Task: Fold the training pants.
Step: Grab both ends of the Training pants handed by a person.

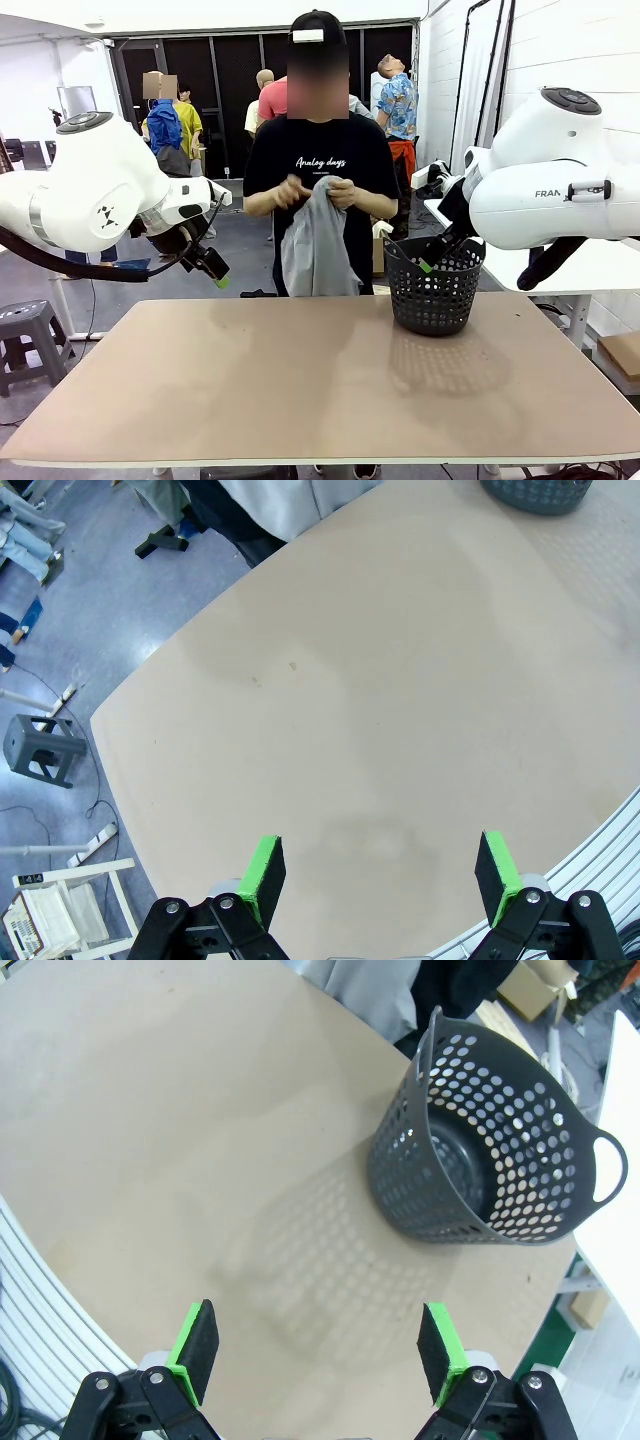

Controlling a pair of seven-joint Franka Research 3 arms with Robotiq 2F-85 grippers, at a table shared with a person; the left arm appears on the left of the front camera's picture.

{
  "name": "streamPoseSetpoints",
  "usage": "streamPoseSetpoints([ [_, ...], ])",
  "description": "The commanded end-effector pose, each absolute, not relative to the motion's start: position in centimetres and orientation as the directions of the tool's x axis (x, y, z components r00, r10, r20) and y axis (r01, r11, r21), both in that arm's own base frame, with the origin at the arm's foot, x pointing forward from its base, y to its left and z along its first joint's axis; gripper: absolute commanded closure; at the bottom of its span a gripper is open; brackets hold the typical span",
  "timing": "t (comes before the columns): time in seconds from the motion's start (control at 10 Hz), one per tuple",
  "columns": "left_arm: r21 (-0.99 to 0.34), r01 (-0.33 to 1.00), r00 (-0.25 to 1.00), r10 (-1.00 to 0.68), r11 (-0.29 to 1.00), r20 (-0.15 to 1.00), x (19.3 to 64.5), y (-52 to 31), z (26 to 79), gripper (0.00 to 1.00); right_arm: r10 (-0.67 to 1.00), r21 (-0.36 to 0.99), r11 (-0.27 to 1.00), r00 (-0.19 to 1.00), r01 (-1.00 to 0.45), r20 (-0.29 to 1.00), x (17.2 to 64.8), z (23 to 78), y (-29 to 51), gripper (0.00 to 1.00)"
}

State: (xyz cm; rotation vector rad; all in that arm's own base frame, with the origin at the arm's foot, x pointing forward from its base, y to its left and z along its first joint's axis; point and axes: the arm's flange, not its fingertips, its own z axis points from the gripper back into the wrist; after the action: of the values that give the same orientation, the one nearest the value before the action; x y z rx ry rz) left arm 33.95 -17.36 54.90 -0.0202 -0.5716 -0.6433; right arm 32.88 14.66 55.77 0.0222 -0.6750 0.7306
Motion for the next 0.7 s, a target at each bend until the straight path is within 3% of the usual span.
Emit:
streamPoseSetpoints([
  [0.0, 0.154, 0.581, 0.648, -0.568, 0.800, 0.508, 34.01, -17.37, 54.82, 0.00, 0.610, -0.202, 0.751, 0.543, -0.629, 0.577, 32.89, 55.67, 14.62, 0.00],
  [0.6, 0.154, 0.581, 0.648, -0.568, 0.800, 0.508, 34.01, -17.37, 54.82, 0.00, 0.610, -0.202, 0.751, 0.543, -0.629, 0.577, 32.89, 55.67, 14.62, 0.00],
])
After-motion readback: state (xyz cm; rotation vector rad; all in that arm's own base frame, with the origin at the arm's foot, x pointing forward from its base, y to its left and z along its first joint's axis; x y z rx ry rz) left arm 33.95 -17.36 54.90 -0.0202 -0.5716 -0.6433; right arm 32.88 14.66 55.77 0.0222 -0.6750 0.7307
